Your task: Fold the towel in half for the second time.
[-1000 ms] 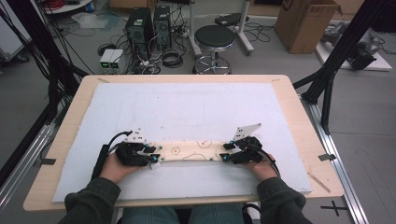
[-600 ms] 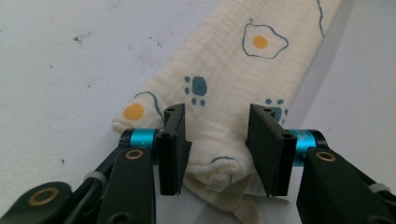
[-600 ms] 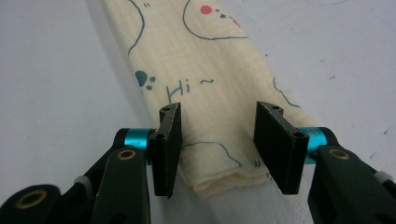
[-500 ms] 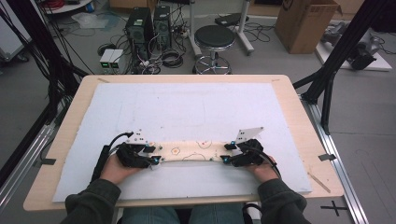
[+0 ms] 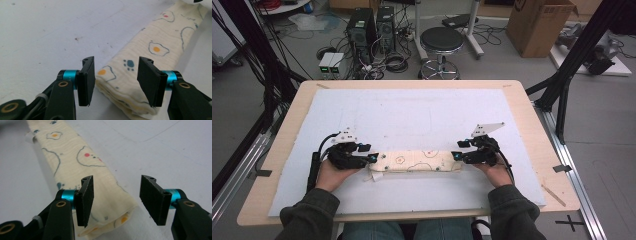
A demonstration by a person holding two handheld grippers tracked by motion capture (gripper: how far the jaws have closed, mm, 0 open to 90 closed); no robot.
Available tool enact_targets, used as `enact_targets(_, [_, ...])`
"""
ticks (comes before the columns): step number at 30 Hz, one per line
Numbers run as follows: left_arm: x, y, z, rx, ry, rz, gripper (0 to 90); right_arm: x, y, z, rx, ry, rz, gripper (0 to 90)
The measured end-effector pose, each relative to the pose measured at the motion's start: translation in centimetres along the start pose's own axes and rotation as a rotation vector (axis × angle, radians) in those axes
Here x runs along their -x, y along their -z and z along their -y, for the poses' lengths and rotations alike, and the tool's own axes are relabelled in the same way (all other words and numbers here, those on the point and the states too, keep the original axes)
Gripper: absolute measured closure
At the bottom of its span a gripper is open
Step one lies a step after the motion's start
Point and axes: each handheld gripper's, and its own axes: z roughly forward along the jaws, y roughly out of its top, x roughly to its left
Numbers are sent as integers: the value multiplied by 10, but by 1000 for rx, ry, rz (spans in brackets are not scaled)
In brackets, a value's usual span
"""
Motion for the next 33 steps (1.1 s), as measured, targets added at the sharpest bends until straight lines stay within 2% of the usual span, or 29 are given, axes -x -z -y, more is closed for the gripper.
enact_targets(2, [-4, -4, 1, -13, 27, -8, 480, 4, -4, 1, -15, -23, 9, 452])
enact_targets(7, [-9, -15, 3, -87, 50, -12, 480, 9, -13, 4, -81, -69, 5, 454])
enact_targets(9, [-10, -18, 5, -107, 58, -12, 490, 10, -15, 5, -102, -68, 6, 474])
enact_targets(10, [-11, -18, 5, -121, 55, -13, 504, 10, -15, 6, -113, -73, 5, 489])
enact_targets(11, [-11, -18, 5, -119, 70, -13, 528, 11, -16, 7, -117, -76, 0, 506])
enact_targets(14, [-11, -18, 6, -125, 63, 4, 608, 12, -19, 8, -142, -91, -24, 569])
enact_targets(15, [-11, -19, 6, -133, 58, 10, 642, 12, -19, 9, -136, -88, -22, 600])
enact_targets(17, [-10, -19, 6, -129, 56, 17, 699, 12, -19, 10, -132, -95, -38, 664])
enact_targets(19, [-8, -18, 5, -124, 51, 21, 783, 12, -19, 10, -130, -95, -59, 770])
enact_targets(21, [-7, -18, 4, -119, 50, 11, 803, 10, -18, 8, -135, -77, -53, 800])
enact_targets(24, [-6, -17, 0, -108, 29, -10, 816, 8, -17, 3, -135, -65, -45, 812])
enact_targets(28, [-11, -17, -8, -61, 52, -45, 817, 11, -15, -5, -124, -54, -12, 814])
enact_targets(33, [-20, -23, -19, -30, 67, -78, 817, 20, -17, -17, -110, -54, 36, 814])
